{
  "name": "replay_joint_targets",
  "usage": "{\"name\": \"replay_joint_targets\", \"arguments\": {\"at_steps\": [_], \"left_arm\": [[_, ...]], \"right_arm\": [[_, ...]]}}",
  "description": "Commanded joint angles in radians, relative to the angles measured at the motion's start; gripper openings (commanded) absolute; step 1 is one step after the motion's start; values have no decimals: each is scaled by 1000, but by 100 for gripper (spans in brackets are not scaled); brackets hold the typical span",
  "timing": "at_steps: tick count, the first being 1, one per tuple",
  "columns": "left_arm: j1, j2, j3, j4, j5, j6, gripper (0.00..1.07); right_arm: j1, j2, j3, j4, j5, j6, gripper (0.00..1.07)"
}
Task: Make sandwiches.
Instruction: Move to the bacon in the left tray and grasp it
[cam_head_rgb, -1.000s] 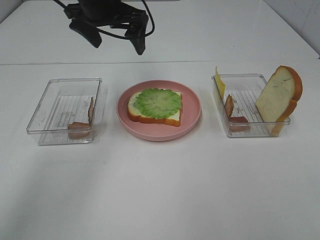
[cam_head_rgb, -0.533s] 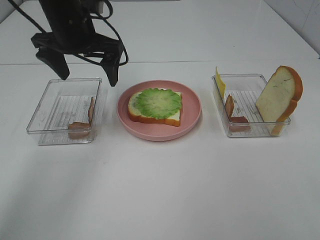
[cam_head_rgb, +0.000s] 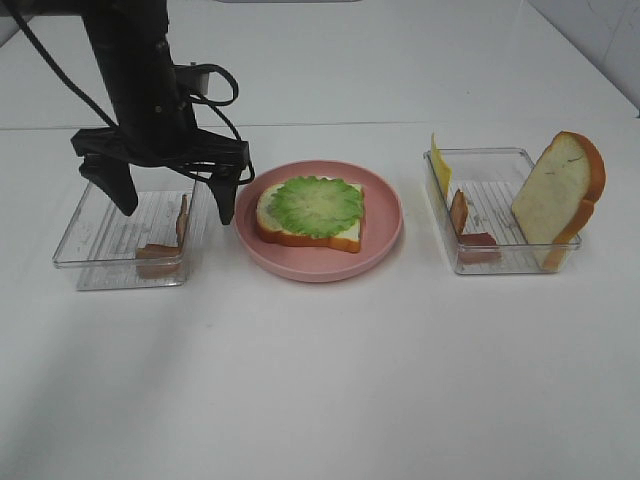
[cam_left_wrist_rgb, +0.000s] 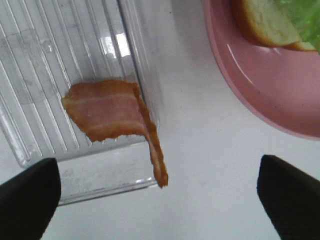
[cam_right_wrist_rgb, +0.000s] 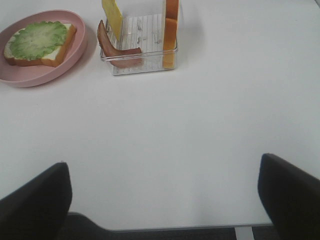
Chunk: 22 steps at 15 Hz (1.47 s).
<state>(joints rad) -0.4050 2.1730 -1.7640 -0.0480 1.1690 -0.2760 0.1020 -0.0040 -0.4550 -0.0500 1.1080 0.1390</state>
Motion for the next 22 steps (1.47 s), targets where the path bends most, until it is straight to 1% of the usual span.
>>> {"name": "replay_joint_targets", "arguments": {"at_steps": [1,7,8,9,11,15,17,20,22], "left_arm": [[1,14,7,5,-32,-20,101],[1,41,7,5,-32,-21,99],[1,41,7,5,-32,-21,94],[1,41,7,5,-33,-21,91],[1,41,7,7,-44,-21,79],[1,41,7,7,-78,-21,71],[1,49,7,7,-81,-21,62],[1,56,7,5,-81,-21,60],[1,56,7,5,-81,-21,52]], "right_arm": [[3,-29,1,-3,-7,-8,96],[3,-29,1,-3,-7,-8,96],[3,-29,1,-3,-7,-8,96],[3,-29,1,-3,-7,-8,96],[3,-29,1,-3,-7,-8,96],[3,-29,1,-3,-7,-8,96],[3,-29,1,-3,-7,-8,96],[3,-29,1,-3,-7,-8,96],[3,-29,1,-3,-7,-8,96]]}}
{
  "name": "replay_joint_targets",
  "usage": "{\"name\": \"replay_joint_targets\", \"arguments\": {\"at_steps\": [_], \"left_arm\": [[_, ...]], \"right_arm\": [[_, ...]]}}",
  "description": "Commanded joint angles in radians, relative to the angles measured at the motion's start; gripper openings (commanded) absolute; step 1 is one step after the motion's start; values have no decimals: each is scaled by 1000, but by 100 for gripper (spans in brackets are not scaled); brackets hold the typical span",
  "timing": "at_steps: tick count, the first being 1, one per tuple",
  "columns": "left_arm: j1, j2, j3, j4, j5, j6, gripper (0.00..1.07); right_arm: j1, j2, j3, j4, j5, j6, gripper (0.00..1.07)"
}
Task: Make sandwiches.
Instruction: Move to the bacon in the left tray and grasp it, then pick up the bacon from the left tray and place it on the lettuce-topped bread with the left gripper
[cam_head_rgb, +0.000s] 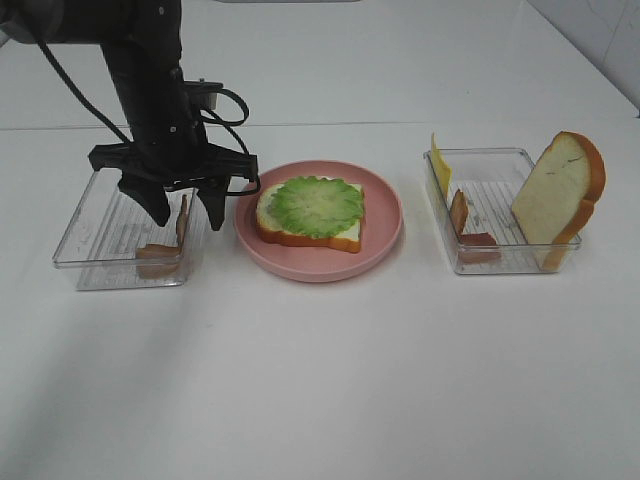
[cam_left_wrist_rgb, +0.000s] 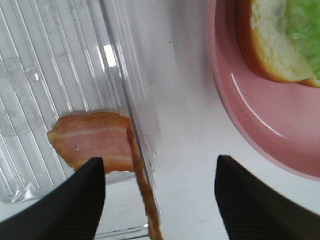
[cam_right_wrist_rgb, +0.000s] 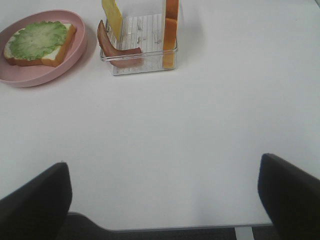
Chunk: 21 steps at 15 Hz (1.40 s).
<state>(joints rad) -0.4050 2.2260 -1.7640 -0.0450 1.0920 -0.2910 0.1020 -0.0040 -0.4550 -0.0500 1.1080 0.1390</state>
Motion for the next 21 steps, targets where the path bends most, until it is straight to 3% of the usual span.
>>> {"name": "replay_joint_targets", "arguments": {"at_steps": [1,4,6,10,16,17,19,20,21], "left_arm": [[1,3,7,2,-2,-6,45],[1,3,7,2,5,-6,11],[1,3,7,2,5,-3,0],[-1,-3,7,-3,4,-2,0],[-9,-151,-32,-75,-3,5,0],[-9,-154,-44,-93,4,23,0],[-22,-153,-99,-176,19,122,0],[-43,-151,-161,-270,-7,233,0],[-43,-150,-174,-298,-15,247,0]], "right_arm": [[3,-29,1,-3,-7,-8,96],[3,-29,1,-3,-7,-8,96],[3,-29,1,-3,-7,-8,96],[3,-29,1,-3,-7,-8,96],[3,-29,1,-3,-7,-8,96],[3,-29,1,-3,-7,-8,96],[3,-29,1,-3,-7,-8,96],[3,-29,1,-3,-7,-8,96],[3,-29,1,-3,-7,-8,96]]}}
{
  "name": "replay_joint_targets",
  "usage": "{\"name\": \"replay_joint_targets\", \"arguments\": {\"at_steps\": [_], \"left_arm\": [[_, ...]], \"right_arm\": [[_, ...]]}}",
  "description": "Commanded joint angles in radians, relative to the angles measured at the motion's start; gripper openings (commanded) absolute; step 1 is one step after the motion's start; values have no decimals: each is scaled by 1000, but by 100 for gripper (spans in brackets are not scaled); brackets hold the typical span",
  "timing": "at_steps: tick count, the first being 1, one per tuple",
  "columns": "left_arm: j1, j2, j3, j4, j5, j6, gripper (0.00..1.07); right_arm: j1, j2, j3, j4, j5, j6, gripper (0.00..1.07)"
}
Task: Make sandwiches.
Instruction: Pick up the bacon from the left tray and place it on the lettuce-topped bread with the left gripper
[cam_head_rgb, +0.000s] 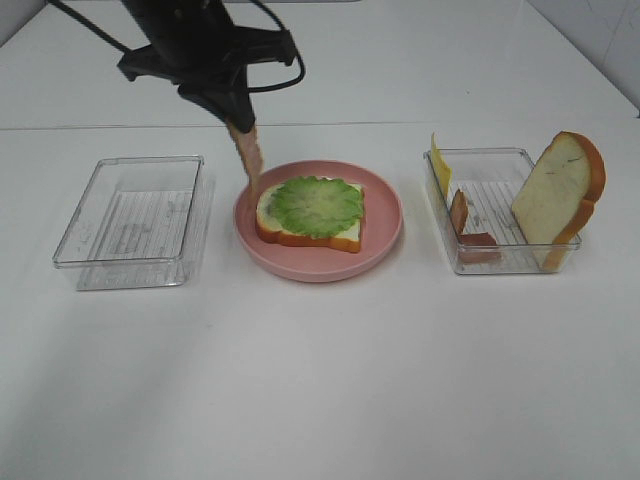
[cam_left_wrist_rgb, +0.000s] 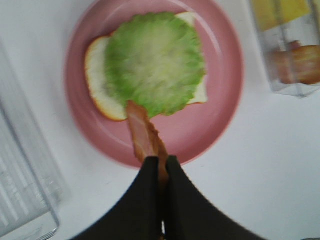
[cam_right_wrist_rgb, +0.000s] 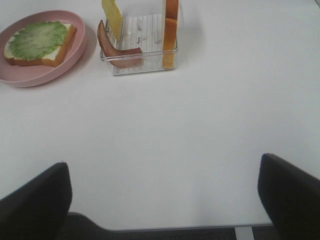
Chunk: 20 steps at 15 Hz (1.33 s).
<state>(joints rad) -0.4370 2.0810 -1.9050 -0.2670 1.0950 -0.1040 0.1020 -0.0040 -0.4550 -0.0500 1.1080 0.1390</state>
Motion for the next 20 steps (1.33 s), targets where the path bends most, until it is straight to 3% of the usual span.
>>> {"name": "replay_joint_targets", "arguments": {"at_steps": [1,3,4,6,7,12,16,20], "left_arm": [[-11,6,-59,-135,-28,92,0],[-11,46,-110,-207,-30,157,0],[-11,128,-199,-303,-29,212,0],[-11,196,-266,-385,-24,235,0],[-18,260,-342,-424,-2,240,0],[-45,419,-508,-483,50,251,0],[-45,447,-508,-482,54,250,0],[-37,449,-507,-404,71,249,0]], "right_arm": [[3,-29,1,-3,-7,-8,96],[3,-29,1,-3,-7,-8,96],[3,-29,1,-3,-7,-8,96],[3,-29,1,-3,-7,-8,96],[3,-29,1,-3,-7,-8,96],[3,-29,1,-3,-7,-8,96],[3,-29,1,-3,-7,-8,96],[3,-29,1,-3,-7,-8,96]]}}
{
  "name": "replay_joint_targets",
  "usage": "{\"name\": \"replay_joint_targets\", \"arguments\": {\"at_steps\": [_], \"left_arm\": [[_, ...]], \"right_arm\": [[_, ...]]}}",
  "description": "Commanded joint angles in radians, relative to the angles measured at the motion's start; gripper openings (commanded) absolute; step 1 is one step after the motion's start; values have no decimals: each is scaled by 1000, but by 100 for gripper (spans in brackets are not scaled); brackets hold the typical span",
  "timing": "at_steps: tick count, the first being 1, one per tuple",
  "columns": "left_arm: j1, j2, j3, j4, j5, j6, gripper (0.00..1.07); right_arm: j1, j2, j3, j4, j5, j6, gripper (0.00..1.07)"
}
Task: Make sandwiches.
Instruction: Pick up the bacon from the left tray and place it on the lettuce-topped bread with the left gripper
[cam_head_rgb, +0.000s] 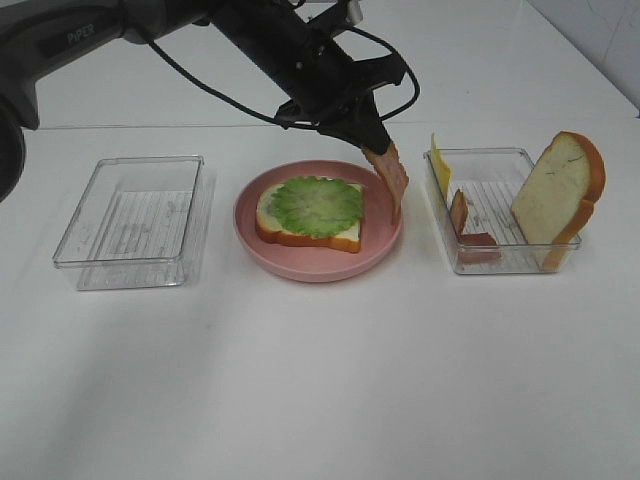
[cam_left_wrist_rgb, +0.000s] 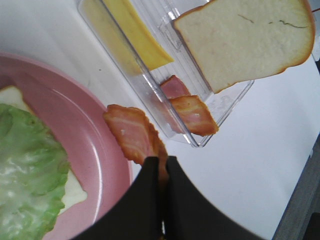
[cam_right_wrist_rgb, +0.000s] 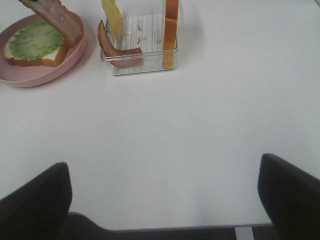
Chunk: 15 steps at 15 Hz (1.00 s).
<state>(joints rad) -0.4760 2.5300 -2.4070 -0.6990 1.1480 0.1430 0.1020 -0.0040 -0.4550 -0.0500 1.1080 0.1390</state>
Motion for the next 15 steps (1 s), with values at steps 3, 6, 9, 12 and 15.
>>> {"name": "replay_joint_targets", "arguments": {"at_steps": [3,6,9,12,15], "left_arm": [[14,0,-5,112,31,0,0],[14,0,-5,183,40,-14,0],[14,0,-5,270,56,-58,0],[14,0,-5,341,56,-81,0],[14,0,-5,415,70,-127,0]], "right_arm": [[3,-29,1,-3,-7,-8,96],[3,-29,1,-3,-7,-8,96],[3,-29,1,-3,-7,-8,96],[3,-29,1,-3,-7,-8,96],[3,-29,1,-3,-7,-8,96]]}}
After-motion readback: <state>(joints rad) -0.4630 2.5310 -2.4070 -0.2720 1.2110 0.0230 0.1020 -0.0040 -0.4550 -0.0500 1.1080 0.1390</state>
